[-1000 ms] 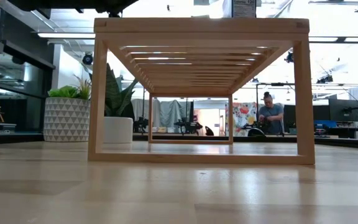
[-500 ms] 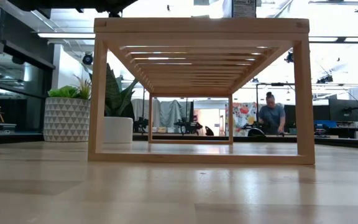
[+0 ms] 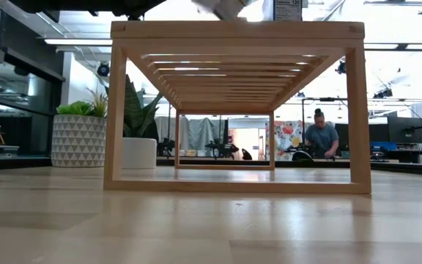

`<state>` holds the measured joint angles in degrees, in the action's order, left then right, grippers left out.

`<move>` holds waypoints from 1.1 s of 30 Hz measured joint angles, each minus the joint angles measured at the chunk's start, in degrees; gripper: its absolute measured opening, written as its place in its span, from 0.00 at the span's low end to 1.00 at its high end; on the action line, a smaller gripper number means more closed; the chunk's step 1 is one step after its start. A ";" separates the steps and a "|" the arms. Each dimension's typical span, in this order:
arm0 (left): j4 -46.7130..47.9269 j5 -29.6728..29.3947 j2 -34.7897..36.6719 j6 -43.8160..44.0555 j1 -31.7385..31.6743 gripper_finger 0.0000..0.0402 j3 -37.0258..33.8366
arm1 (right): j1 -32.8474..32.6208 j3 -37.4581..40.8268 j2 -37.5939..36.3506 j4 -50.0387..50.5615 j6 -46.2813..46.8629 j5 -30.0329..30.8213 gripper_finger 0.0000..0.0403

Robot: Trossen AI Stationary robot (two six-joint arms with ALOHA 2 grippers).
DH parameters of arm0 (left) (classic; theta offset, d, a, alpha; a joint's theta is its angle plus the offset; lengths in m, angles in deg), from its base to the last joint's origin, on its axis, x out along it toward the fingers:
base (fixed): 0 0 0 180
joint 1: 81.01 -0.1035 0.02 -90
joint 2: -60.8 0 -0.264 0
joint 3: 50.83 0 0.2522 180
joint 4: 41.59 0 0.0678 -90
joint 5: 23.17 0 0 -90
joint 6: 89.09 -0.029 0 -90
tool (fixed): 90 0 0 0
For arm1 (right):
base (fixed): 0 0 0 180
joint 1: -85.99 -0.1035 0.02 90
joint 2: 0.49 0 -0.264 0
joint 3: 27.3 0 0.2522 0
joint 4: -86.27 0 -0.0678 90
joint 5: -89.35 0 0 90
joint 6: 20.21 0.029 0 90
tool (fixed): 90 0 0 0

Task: Stack cereal on shelf
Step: Put the blue cereal box on the shelf aligned with the other blue cereal box

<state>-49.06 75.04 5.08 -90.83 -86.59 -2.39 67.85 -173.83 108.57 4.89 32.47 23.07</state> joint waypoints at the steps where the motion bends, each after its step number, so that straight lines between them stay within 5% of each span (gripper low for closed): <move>1: 0.02 0.00 0.00 0.00 0.00 0.00 0.00 | 1.07 1.14 0.05 0.03 0.27 -1.76 0.41; 5: -0.01 0.00 0.00 0.00 0.02 0.00 0.00 | 4.32 4.76 0.15 -0.14 0.73 -8.39 0.41; 33: 0.00 0.00 0.00 0.02 0.02 0.00 0.00 | 5.36 6.19 0.15 -0.92 1.30 -7.52 0.41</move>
<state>-49.06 75.04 5.08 -90.80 -86.57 -2.39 73.21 -167.64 108.71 3.97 33.76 15.55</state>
